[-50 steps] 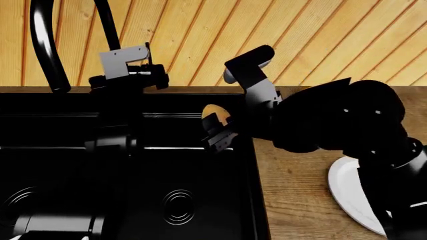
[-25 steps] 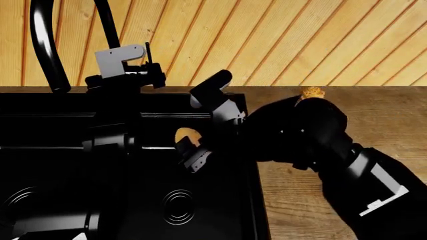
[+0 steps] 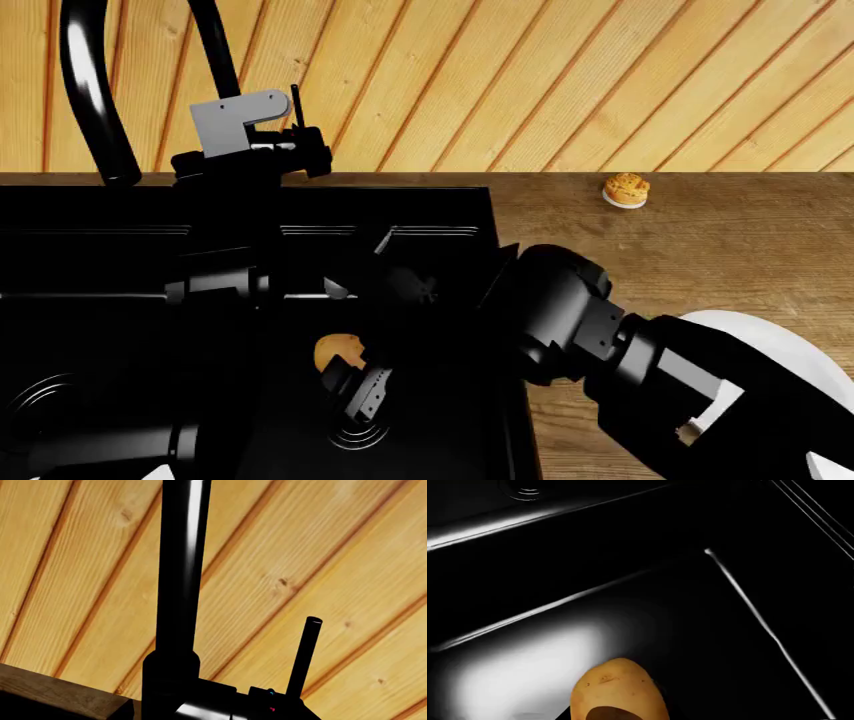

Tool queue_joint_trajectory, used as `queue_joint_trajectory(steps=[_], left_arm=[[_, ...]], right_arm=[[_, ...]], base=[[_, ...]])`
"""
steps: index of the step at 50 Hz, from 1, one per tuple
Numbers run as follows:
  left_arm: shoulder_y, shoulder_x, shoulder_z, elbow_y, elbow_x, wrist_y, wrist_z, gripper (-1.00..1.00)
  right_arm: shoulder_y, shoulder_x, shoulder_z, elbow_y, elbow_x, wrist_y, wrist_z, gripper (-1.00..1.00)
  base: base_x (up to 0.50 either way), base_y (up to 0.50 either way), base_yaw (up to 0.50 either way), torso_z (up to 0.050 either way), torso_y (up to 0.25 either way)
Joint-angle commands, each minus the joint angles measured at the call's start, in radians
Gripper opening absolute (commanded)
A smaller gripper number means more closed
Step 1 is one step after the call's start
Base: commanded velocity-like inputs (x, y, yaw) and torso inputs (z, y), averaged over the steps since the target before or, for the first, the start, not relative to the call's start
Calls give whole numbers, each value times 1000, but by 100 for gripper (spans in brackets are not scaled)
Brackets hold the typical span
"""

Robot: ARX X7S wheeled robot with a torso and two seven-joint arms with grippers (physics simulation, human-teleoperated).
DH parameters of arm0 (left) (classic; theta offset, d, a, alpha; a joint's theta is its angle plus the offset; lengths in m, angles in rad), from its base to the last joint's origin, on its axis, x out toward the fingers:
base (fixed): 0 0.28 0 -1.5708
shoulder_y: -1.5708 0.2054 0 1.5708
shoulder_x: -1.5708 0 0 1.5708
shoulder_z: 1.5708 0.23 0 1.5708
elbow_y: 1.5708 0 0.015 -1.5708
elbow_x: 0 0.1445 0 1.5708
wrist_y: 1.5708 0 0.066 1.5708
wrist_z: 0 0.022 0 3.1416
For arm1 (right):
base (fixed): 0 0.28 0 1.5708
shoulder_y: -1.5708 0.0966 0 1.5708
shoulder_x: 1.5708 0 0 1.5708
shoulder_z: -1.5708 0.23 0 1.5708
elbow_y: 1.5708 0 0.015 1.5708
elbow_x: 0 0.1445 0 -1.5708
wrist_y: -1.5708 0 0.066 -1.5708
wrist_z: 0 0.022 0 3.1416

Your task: Pick the potato from the counter and place it in the sink. Then turn on the sink faucet.

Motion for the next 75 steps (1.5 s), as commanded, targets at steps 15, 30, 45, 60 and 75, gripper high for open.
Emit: queue_joint_trajectory(steps=[15, 30, 45, 60, 75], left_arm=[[5, -1, -9, 0, 11, 2, 3, 100], [4, 0, -10, 0, 11, 1, 4, 100], [4, -2, -11, 0, 11, 0, 8, 100], [4, 1, -7, 0, 13, 3, 6, 100], [-6, 9, -22, 0, -5, 16, 36, 100]], right_arm=[[-56, -67, -166, 129, -118, -89, -152, -100], [-58, -66, -163, 144, -114, -92, -151, -100], [-27, -19, -114, 46, -68, -49, -91, 100], [58, 114, 3, -192, 56, 97, 68, 100], [132, 232, 195, -353, 225, 210, 291, 100]], base=[[0, 0, 0, 0, 0], [0, 0, 0, 0, 0], [0, 0, 0, 0, 0], [0, 0, 0, 0, 0], [0, 0, 0, 0, 0]])
